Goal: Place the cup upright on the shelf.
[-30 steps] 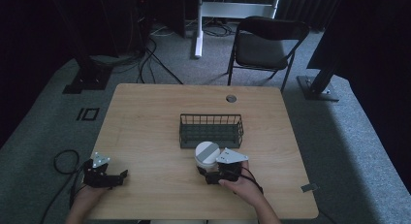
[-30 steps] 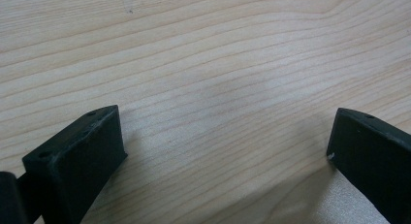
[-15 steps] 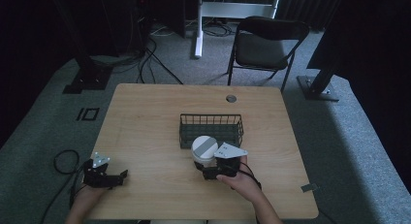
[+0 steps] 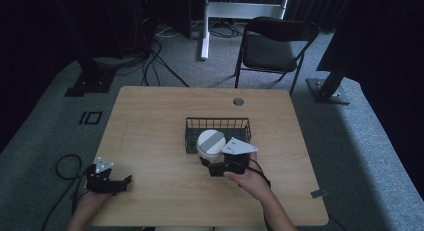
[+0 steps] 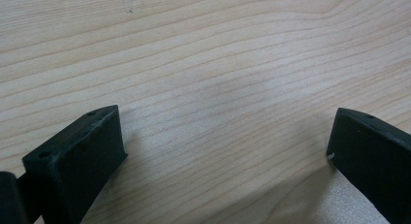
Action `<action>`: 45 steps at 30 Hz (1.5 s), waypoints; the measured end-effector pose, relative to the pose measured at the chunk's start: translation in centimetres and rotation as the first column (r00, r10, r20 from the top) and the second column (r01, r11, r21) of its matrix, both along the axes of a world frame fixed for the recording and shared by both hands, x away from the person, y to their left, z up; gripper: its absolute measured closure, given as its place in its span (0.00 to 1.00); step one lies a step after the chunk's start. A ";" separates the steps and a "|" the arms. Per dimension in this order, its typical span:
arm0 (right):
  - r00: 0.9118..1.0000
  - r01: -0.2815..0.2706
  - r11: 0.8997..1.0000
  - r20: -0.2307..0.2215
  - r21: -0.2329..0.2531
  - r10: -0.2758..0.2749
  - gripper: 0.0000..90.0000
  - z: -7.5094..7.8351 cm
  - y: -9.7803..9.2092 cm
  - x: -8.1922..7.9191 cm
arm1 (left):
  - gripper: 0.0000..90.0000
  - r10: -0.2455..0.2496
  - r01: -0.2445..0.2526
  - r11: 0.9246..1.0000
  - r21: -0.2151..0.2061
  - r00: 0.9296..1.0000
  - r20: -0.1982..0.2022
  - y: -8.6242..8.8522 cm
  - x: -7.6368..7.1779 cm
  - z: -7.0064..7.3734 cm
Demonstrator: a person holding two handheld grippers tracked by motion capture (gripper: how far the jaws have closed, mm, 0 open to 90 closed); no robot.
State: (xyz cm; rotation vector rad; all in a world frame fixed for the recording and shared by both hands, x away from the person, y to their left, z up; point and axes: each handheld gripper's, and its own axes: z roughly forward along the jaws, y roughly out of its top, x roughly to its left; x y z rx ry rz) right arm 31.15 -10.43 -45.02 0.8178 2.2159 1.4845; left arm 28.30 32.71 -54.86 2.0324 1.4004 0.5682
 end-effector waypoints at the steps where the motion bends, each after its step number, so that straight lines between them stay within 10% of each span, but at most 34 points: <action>1: 1.000 0.003 1.000 0.004 0.002 -0.003 0.21 0.3 0.0 0.1 | 0.00 0.000 0.000 1.000 0.000 1.000 0.000 0.0 0.0 0.0; 19: 0.989 0.149 0.989 0.019 0.026 -0.149 0.21 2.9 -1.0 3.8 | 0.00 -0.001 0.001 1.000 0.001 1.000 0.000 0.0 0.0 0.0; 45: 0.912 0.409 0.912 -0.025 -0.036 -0.410 0.21 1.8 -2.4 8.4 | 0.00 0.000 0.000 1.000 0.001 1.000 -0.001 0.0 0.0 0.0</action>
